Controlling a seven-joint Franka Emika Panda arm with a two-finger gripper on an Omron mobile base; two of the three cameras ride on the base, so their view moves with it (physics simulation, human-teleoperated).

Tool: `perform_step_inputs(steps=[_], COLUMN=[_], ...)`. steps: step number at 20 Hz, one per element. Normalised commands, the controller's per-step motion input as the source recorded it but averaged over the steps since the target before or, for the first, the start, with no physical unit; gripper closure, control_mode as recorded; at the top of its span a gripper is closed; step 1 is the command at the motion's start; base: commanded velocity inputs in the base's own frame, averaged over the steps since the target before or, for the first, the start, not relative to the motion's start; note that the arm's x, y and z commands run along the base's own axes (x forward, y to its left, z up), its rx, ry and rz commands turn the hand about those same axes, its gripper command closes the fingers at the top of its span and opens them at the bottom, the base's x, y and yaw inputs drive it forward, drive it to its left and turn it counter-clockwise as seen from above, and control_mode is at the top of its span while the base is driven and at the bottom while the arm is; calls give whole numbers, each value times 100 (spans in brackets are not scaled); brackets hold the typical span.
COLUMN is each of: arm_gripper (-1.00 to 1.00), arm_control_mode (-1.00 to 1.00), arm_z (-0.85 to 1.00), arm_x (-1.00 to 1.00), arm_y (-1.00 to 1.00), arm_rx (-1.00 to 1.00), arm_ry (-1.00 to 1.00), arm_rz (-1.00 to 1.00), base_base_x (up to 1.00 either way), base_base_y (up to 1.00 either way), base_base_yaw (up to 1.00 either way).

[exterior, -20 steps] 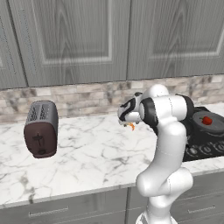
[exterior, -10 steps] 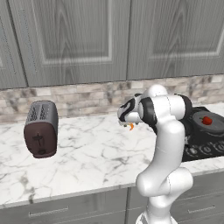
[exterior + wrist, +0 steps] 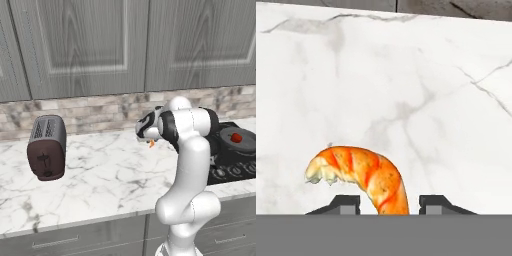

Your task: Place both pans onto different burners. Then place the bell pepper and the shrimp on different pans.

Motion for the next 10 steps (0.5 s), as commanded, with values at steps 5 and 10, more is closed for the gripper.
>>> perform_step_inputs(steps=[5,10], arm_gripper=[100,100], arm_control_mode=[-100,-100], arm_z=[-22,-18], arm_x=[1,0], arm_y=[0,0], arm_rx=[0,0], arm_ry=[0,0], arm_rz=[0,0], base_base_x=[0,0], base_base_y=[0,0], base_base_yaw=[0,0])
